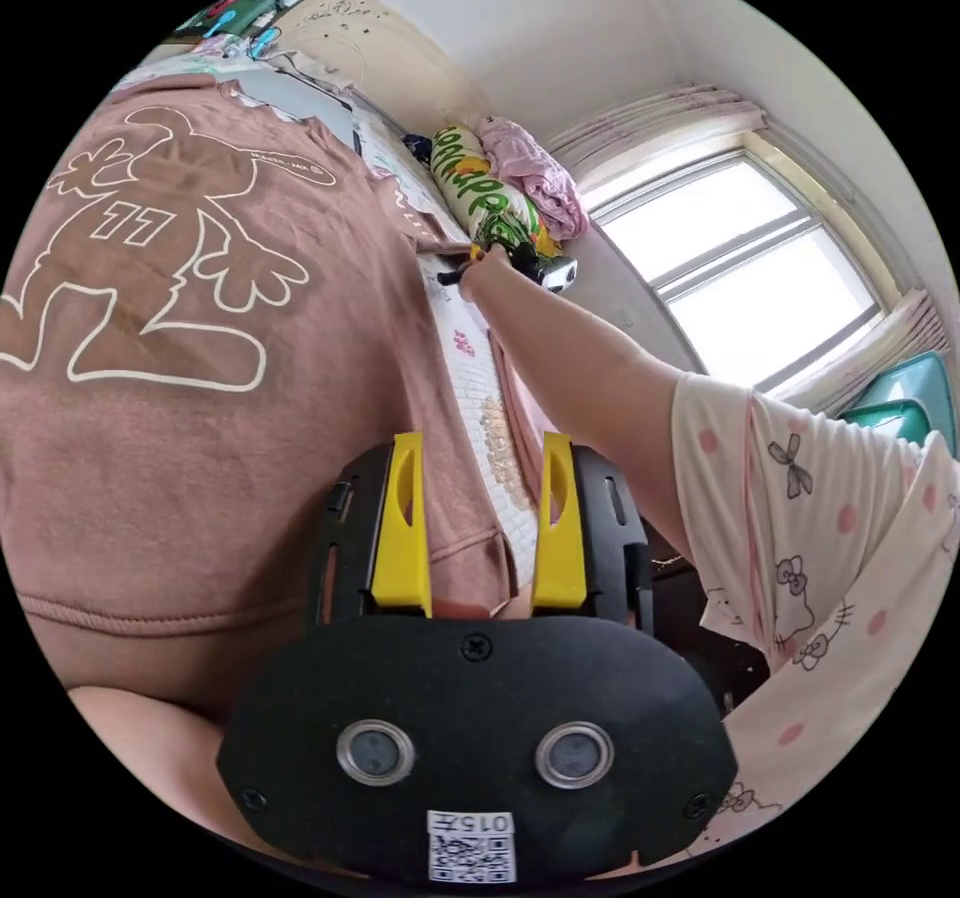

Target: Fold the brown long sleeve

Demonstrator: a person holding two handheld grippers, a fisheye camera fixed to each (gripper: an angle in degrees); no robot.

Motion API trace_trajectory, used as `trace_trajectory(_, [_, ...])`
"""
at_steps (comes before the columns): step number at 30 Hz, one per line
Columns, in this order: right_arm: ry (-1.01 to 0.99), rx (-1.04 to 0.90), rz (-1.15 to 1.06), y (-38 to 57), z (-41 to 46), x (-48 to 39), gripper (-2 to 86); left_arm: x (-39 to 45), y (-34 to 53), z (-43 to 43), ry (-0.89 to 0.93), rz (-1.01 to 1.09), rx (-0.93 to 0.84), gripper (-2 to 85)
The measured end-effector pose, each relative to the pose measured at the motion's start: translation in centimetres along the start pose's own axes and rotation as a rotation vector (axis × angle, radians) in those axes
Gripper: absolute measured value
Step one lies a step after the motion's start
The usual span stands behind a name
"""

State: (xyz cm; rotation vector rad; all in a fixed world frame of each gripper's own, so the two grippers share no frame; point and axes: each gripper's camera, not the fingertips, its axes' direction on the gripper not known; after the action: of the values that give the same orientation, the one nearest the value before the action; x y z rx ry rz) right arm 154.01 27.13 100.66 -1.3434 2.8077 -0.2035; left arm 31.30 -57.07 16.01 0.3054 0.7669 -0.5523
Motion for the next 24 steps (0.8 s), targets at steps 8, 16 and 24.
trace_trajectory(8, [-0.322, -0.654, -0.605, 24.1, 0.1, -23.0, 0.0, 3.7, -2.8, -4.2, 0.235, 0.054, 0.157, 10.5])
trace_trajectory(16, [-0.309, -0.723, -0.360, 29.3, -6.7, -16.2, -0.1, 10.9, -7.1, -9.5, 0.277, 0.214, 0.201, 11.0])
trace_trajectory(24, [-0.424, -0.466, -0.159, 28.6, -17.0, -1.4, -0.5, 18.8, -17.4, -7.3, -0.191, 0.598, -0.038, 12.5])
